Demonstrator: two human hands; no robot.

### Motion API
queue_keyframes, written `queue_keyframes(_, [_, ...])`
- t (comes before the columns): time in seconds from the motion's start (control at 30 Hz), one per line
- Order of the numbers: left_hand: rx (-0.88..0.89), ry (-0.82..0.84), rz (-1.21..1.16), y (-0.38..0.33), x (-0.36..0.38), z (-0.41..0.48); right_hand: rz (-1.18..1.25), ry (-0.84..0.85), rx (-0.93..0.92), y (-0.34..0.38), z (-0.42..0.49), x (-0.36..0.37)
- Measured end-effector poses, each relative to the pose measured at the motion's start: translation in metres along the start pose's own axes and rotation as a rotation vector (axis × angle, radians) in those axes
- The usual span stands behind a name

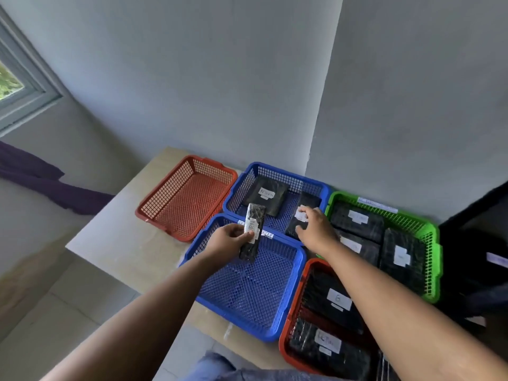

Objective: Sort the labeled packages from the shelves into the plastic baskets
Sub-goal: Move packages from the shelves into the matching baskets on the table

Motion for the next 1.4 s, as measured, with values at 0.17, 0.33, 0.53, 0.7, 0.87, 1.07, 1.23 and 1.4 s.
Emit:
queue_keyframes(0.17, [-0.004, -0.056, 0.077, -0.013, -0.010, 0.057, -0.047, -0.072, 0.173, -0.025, 0.014, -0.002])
queue_keyframes(0.33, [0.003, -0.002, 0.090, -0.041, -0.006, 0.121, 0.003, -0.103, 0.358, -0.040, 0.025, -0.006])
queue_keyframes(0.53, [-0.036, 0.054, 0.147, -0.061, 0.009, 0.177, 0.114, -0.036, 0.523, -0.054, 0.042, -0.002])
queue_keyframes(0.7, [-0.090, 0.102, 0.270, -0.041, 0.022, 0.219, 0.108, -0.117, 0.577, -0.061, 0.055, 0.006])
queue_keyframes(0.87, [-0.112, 0.113, 0.327, -0.026, 0.030, 0.247, 0.033, -0.231, 0.611, -0.072, 0.065, 0.018])
queue_keyframes(1.07, [-0.035, 0.113, 0.363, -0.023, 0.041, 0.262, -0.037, -0.325, 0.630, -0.076, 0.066, 0.032])
queue_keyframes(1.23, [0.024, 0.107, 0.376, -0.023, 0.048, 0.273, -0.053, -0.376, 0.632, -0.079, 0.067, 0.035])
queue_keyframes(1.4, [0.076, 0.092, 0.366, -0.036, 0.054, 0.275, -0.057, -0.367, 0.635, -0.082, 0.069, 0.036])
Point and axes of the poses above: each hand's wrist, its own z-axis towards the middle knuckle, its own x-axis out of the palm, y = z × x, the point moved 6 cm from there along z, towards the middle knuckle, and after that the axes turned 11 degrees about y, right-handed, at the moved point
